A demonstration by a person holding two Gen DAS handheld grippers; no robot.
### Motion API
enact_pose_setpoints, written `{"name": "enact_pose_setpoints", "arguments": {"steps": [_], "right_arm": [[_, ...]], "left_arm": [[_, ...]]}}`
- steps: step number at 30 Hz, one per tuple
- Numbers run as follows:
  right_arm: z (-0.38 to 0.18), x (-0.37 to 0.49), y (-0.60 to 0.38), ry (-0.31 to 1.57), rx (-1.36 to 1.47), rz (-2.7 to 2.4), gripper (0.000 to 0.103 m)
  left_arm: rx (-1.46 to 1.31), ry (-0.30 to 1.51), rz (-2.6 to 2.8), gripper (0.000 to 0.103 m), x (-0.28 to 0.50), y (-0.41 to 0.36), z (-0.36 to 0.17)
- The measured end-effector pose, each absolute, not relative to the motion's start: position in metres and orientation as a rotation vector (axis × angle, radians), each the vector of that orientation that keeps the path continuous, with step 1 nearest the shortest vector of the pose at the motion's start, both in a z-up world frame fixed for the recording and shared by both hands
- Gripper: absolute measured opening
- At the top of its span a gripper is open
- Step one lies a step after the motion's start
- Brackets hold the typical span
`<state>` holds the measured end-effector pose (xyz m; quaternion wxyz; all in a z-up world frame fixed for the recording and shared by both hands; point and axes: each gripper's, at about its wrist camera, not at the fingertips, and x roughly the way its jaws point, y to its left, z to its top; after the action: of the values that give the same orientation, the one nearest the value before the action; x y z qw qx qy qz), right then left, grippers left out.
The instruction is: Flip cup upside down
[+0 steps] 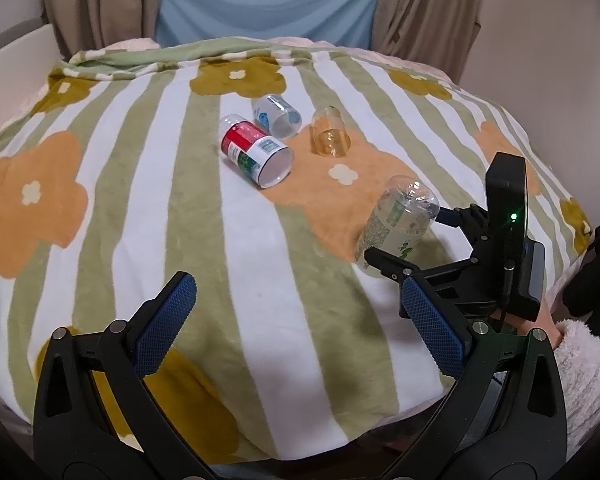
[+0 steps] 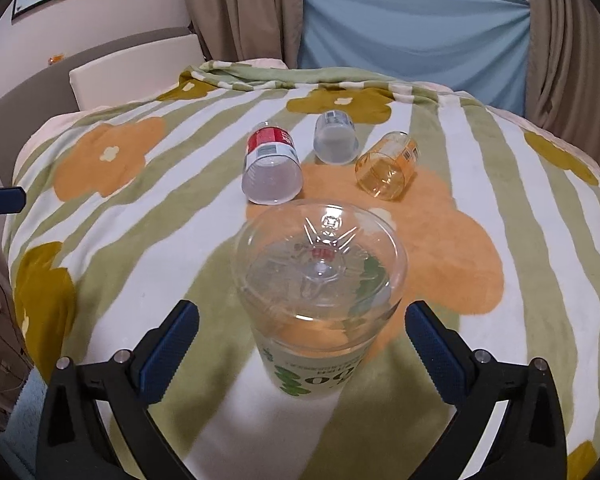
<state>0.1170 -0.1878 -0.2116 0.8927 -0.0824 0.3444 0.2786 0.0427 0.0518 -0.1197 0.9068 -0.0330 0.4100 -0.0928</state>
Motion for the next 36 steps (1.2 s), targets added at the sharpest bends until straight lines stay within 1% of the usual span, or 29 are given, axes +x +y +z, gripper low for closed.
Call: {"name": "enact_pose_setpoints", "arguments": {"steps": [5,9,14,19,23,26,29,36], "right_arm": [[-0.198,0.109,-0.198,0.714,-0.144,0.597,0.103],[-0.172,0.096,-0.211,0.707,-0.138,0.579,0.103],[-0.114,0.073,-0.229,0.611,-0.161,0.475,0.103],[-0.051,0.050,-0.249,0.480,-0.082,0.399,0.103],[-0.021,0.034,-0.258,0.368,-0.071,0.277,0.103],[-0.011,0.025,-0.263,0.293,-0.064,0.211,0.103],[-0.011,0.021,-0.265,0.263,-0.056,0.161,0.103],[-0.021,0.015,-0.270,0.224,-0.029,0.121,0.103]], "left_arm": [[-0.054,0.834,-0.183,0.102,0.041,0.050,-0.112],[-0.050,0.802,-0.185,0.102,0.041,0.048,-0.100],[-0.041,0.696,-0.164,0.103,0.044,0.042,-0.068],[-0.038,0.552,-0.117,0.103,0.046,0.036,-0.030],[-0.037,0.443,-0.067,0.103,0.038,0.034,-0.009],[-0.041,0.365,-0.051,0.103,0.025,0.031,0.000],[-0.024,0.307,-0.029,0.103,0.013,0.025,0.002],[-0.001,0.274,-0.006,0.103,0.000,0.019,-0.004]]}}
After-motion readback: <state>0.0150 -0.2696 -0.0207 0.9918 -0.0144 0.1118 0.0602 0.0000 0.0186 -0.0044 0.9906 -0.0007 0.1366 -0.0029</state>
